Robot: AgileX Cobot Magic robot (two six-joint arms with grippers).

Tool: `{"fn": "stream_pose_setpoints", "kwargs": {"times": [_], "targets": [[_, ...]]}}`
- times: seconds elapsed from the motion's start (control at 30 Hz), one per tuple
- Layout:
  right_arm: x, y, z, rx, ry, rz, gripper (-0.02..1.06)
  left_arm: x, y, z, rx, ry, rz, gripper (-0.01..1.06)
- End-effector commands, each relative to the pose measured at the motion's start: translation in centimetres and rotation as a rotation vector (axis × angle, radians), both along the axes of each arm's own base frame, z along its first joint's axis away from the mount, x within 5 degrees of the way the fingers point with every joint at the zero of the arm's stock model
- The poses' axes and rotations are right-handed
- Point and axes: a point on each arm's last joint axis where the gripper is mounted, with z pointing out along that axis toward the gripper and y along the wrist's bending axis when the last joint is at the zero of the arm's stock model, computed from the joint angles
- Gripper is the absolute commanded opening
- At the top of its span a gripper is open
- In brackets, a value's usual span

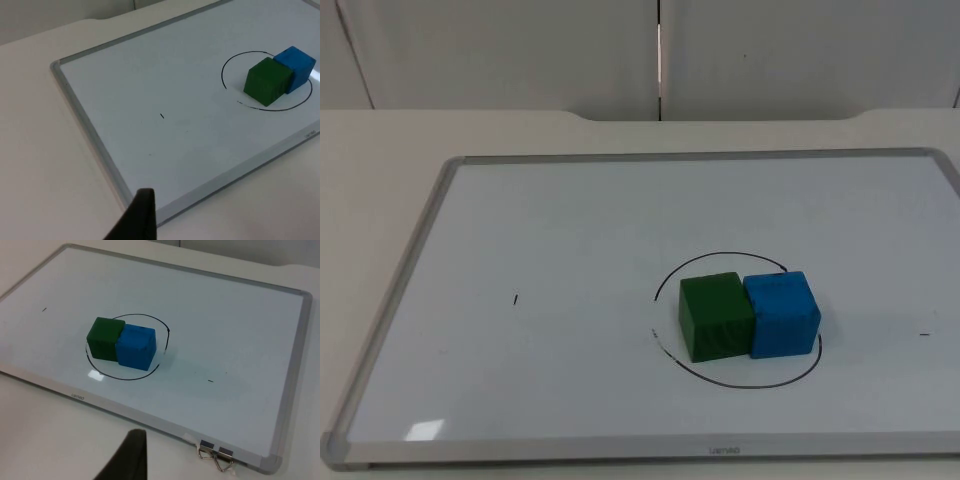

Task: Push the two cubes into the marked area.

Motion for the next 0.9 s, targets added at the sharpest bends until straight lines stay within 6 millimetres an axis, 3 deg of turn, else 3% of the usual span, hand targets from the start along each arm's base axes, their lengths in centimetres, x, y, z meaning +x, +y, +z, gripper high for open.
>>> {"fn": "stream_pose_setpoints", "kwargs": {"times": [0.0,0.37,0.87], "targets": [[-0.02,0.02,-0.01,0.011,-0.003,-0.007,1.05,0.02,-0.04,-0.05,-0.008,-0.009,0.035,1.05],[-0.02,0.02,-0.01,0.011,-0.003,-0.007,1.05,0.0,-0.17,-0.05,-0.006,-0.01,0.304,1.05],[-0.02,0.02,-0.01,0.011,-0.003,-0.007,1.05,0.01,-0.25,-0.05,-0.006,-0.011,0.452,1.05]]}}
